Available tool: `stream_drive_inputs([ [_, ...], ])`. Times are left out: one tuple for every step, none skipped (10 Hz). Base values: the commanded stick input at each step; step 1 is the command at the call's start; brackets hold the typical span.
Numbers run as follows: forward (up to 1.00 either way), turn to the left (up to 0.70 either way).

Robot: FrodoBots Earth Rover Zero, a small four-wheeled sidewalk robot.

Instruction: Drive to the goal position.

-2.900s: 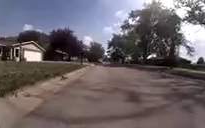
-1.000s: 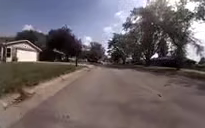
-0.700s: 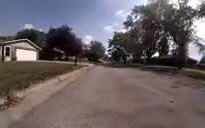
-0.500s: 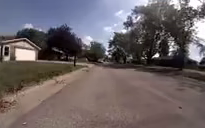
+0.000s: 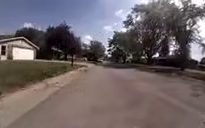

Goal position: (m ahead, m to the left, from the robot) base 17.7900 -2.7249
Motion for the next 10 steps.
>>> stream_drive_inputs([
  [1.00,0.00],
  [1.00,0.00],
  [1.00,0.00],
  [1.00,0.00],
  [1.00,0.00],
  [1.00,0.00],
  [1.00,0.00],
  [1.00,0.00],
  [1.00,0.00],
  [1.00,0.00],
])
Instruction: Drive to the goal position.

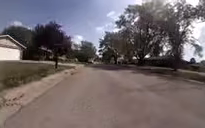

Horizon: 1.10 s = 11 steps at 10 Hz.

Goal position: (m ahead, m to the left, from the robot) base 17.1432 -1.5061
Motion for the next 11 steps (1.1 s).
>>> stream_drive_inputs([
  [1.00,0.00],
  [1.00,0.00],
  [1.00,0.00],
  [1.00,0.00],
  [1.00,0.00],
  [1.00,0.00],
  [1.00,0.00],
  [1.00,0.00],
  [1.00,0.00],
  [1.00,0.00],
  [1.00,0.00],
])
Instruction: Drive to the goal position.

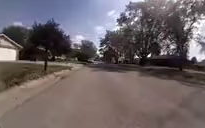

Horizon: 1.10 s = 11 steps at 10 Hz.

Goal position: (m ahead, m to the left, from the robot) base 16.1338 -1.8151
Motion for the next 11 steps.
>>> stream_drive_inputs([
  [1.00,0.00],
  [1.00,0.00],
  [1.00,0.00],
  [1.00,0.00],
  [1.00,0.00],
  [1.00,0.00],
  [1.00,0.00],
  [1.00,0.00],
  [1.00,0.30],
  [1.00,0.31],
  [1.00,0.19],
])
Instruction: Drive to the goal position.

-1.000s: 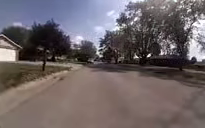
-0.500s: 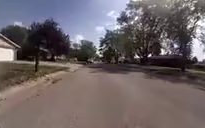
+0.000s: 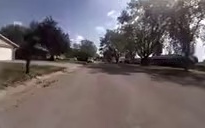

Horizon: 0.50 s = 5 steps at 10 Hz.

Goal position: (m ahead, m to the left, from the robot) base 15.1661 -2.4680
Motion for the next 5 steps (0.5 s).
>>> stream_drive_inputs([
  [1.00,0.08],
  [1.00,0.03],
  [1.00,0.02],
  [1.00,0.02],
  [1.00,0.03],
])
